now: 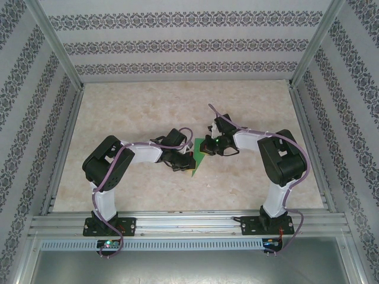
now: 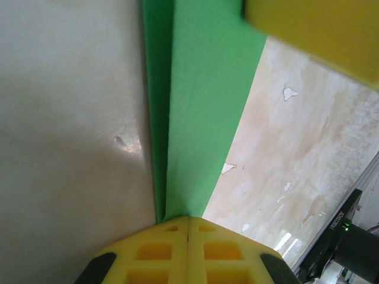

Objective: Fold a paper plane with a square sheet of paper (fold left side to right side)
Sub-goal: Fold the wing for the fifth time at the center of the table.

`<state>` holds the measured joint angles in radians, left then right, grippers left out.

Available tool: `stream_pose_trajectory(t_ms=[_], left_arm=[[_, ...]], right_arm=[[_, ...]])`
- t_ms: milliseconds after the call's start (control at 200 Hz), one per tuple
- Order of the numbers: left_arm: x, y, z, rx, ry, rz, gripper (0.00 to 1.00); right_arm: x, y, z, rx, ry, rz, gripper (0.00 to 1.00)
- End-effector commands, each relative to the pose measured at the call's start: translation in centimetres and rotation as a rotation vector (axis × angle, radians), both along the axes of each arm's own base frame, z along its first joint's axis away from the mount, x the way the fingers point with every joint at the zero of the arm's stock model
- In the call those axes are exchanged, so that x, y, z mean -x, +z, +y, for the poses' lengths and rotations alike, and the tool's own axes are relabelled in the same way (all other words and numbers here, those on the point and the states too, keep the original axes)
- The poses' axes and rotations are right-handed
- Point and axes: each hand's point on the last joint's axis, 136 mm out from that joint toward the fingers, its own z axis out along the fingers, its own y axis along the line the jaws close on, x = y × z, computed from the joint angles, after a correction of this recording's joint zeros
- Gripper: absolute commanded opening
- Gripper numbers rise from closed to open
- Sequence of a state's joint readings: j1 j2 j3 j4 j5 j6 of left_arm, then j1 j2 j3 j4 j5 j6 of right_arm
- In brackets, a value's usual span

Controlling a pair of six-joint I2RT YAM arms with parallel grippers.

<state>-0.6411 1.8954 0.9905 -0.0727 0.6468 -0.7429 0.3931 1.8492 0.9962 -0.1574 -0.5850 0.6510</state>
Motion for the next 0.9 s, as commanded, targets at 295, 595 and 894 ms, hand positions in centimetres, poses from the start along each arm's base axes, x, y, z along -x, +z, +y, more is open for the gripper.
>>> stream_pose_trajectory(t_ms=[295,595,894], left_arm=[[1.2,-2.7,2.6,-0.126,0.022,0.047,0.0],[-0.7,3.4,0.1,0.004,0.0,-0.039,0.0],[-2.2,4.7,-2.1,0.074,-0.034,-0.05,0.0]], right_arm=[[-0.5,-3.6,-2.2,0.063,-0.031,0.066,0.0],[1.7,-5.0,-3.0,0.078,-0.036,0.146,0.0],[2.0,-5.0,-3.0,0.075,-0.037,0.154,0.0]])
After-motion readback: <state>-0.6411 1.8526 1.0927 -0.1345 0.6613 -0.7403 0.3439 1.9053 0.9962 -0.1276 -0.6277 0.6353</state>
